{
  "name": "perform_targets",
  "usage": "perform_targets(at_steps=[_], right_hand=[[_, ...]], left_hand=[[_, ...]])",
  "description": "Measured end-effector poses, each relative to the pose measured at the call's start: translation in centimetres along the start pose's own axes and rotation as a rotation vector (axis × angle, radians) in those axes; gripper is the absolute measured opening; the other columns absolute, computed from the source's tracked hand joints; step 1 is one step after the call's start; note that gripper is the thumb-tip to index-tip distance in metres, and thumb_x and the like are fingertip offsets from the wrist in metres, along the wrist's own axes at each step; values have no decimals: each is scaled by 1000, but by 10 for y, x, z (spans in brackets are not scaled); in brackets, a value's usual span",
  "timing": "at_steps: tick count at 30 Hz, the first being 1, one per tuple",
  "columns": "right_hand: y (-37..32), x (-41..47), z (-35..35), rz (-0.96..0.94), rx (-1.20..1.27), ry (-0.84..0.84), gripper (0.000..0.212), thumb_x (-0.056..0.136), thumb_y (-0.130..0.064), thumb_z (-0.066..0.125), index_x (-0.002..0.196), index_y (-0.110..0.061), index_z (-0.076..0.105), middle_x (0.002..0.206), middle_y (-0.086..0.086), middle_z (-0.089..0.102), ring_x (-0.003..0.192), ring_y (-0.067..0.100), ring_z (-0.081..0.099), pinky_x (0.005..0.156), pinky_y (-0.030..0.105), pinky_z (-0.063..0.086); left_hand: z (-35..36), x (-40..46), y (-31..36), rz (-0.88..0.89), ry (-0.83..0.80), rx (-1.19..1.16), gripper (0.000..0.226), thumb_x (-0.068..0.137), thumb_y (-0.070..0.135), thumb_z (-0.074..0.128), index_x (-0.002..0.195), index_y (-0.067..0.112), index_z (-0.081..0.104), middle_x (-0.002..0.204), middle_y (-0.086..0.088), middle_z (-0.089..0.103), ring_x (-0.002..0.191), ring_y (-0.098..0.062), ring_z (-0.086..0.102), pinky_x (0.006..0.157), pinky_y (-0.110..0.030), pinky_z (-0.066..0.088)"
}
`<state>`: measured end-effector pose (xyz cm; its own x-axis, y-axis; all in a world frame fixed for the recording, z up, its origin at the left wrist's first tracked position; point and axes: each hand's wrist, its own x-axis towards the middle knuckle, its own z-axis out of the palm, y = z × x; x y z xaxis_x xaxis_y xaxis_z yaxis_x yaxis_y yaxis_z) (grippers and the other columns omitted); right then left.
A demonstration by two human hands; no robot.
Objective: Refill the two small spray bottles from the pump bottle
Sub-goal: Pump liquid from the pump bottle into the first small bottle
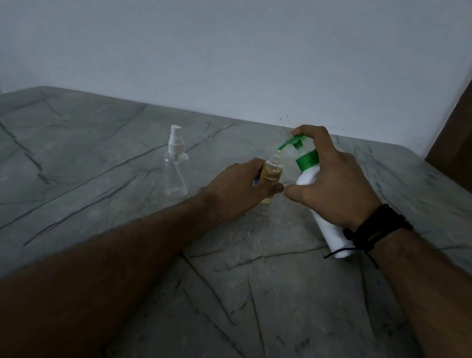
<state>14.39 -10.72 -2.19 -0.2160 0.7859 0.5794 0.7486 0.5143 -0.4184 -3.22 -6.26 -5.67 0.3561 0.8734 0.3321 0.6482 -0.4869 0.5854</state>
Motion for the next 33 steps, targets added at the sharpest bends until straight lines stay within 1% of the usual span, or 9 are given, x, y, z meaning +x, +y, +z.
perform_targets(at_steps=[4,8,12,16,20,24,28,32,33], right_hand=[[0,1,1,4,8,-13,74,63,-23,81,127,-30,44,74,-19,54,62,-9,56,53,6,36],[-1,1,2,10,-9,-24,72,63,-26,80,125,-30,43,73,-17,55,60,-1,56,52,8,33],[0,0,1,2,-4,-14,76,65,-25,81,130,-32,43,74,-17,56,63,2,56,56,12,36],[-1,0,1,7,9,-17,74,64,-23,81,127,-31,43,77,-16,58,63,0,58,55,10,38],[-2,-1,0,13,1,-15,74,64,-23,81,127,-31,43,73,-18,55,61,-1,56,52,5,35],[-1,0,1,7,3,-22,77,65,-24,80,130,-34,42,73,-17,57,61,-1,57,52,6,36],[-1,0,1,7,3,-23,74,64,-23,81,126,-32,43,75,-17,58,62,-3,58,53,6,36],[-1,-1,1,9,6,-14,72,64,-23,81,125,-32,43,75,-15,60,63,0,59,56,14,41],[-1,-2,1,7,9,-10,73,64,-23,81,126,-31,44,75,-16,59,63,-1,59,56,11,40]], left_hand=[[-1,-1,1,7,5,-5,50,91,45,58,132,17,52,126,1,61,110,-12,57,89,-25,44],[-1,-3,1,3,6,-13,51,91,44,59,133,16,51,126,0,61,110,-12,56,86,-23,42],[0,-2,2,8,11,-15,49,91,44,59,132,17,52,126,0,62,109,-11,57,85,-22,41],[-1,-3,4,3,12,-6,49,91,42,60,132,15,52,126,-1,62,111,-13,57,84,-22,41],[1,-3,5,-10,11,-10,50,91,43,60,132,16,51,127,-1,61,110,-13,57,84,-22,40],[0,-3,5,-9,3,-10,49,91,44,59,132,17,51,126,0,61,110,-12,56,84,-22,40],[0,-4,4,-9,10,-14,50,91,44,59,132,17,52,126,0,61,111,-13,57,86,-24,43],[0,-5,5,-19,4,-9,50,91,44,59,133,18,50,127,0,60,112,-13,56,85,-23,41],[0,-5,6,-22,1,-5,50,91,44,59,133,18,50,128,0,60,112,-13,56,84,-22,40]])
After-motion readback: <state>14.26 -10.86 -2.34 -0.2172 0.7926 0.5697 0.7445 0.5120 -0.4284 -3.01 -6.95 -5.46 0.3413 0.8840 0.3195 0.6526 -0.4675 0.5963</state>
